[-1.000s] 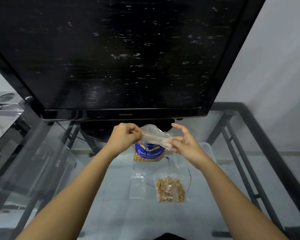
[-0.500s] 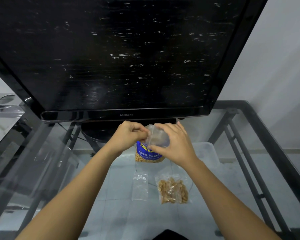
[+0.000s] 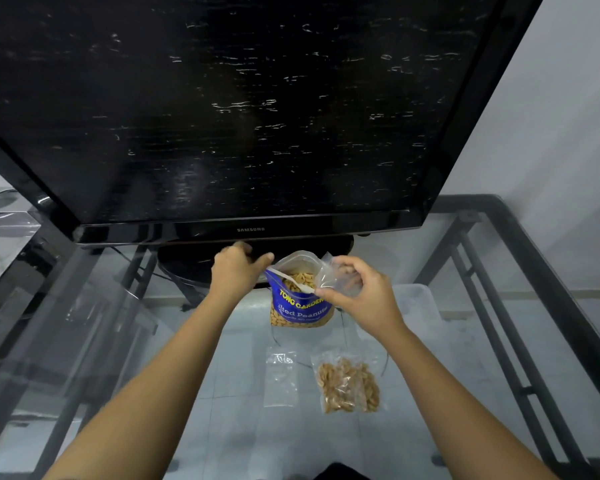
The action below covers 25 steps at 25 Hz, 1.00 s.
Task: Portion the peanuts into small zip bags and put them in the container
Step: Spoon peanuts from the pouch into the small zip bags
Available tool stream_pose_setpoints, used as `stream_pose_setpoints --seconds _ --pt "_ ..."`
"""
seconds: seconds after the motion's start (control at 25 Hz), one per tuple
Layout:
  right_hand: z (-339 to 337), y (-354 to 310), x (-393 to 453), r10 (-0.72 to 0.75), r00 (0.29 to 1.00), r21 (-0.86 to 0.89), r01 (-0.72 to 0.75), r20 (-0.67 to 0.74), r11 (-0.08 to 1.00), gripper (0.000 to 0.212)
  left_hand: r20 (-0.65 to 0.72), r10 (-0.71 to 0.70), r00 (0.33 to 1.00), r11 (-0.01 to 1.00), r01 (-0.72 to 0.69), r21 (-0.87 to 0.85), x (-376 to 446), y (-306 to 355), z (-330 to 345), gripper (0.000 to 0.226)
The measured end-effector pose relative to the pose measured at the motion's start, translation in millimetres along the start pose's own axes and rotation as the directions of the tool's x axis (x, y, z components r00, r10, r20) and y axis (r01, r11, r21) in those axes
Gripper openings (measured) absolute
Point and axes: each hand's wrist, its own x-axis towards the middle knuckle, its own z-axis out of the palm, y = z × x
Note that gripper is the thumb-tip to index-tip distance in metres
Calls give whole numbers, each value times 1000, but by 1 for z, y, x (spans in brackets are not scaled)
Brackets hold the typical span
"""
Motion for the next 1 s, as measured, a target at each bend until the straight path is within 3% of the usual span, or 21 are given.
stream_pose_setpoints --seconds 0.12,0.24,0.32,0.4,0.48,0.6,0.72,0.8,1.0 --pt "7 11 1 27 999 -15 -27 20 1000 55 -7 86 996 969 -85 -233 -2 3 13 20" --pt "11 16 1 47 999 1 -47 20 999 51 73 125 989 920 -89 -382 -9 11 21 16" --pt "13 18 1 58 998 13 -58 25 998 50 7 252 968 931 -240 -275 -13 16 18 14" --pt "12 19 2 65 997 13 -65 32 998 50 -134 454 881 877 -468 -106 -13 18 11 17" --pt "12 20 4 75 997 12 -76 33 997 51 -90 600 795 799 -591 110 -9 18 8 21" --pt "12 19 4 78 996 28 -79 33 996 50 12 522 853 847 -519 116 -7 8 20 22" --pt "11 19 4 85 996 29 -87 40 996 52 -95 226 970 973 -230 -35 3 -2 25 23" --pt "9 19 5 91 995 24 -93 50 995 53 -103 101 989 990 -110 -87 9 -5 24 22" --pt "10 19 4 101 993 46 -103 56 994 51 32 241 970 965 -236 -116 1 -2 24 19"
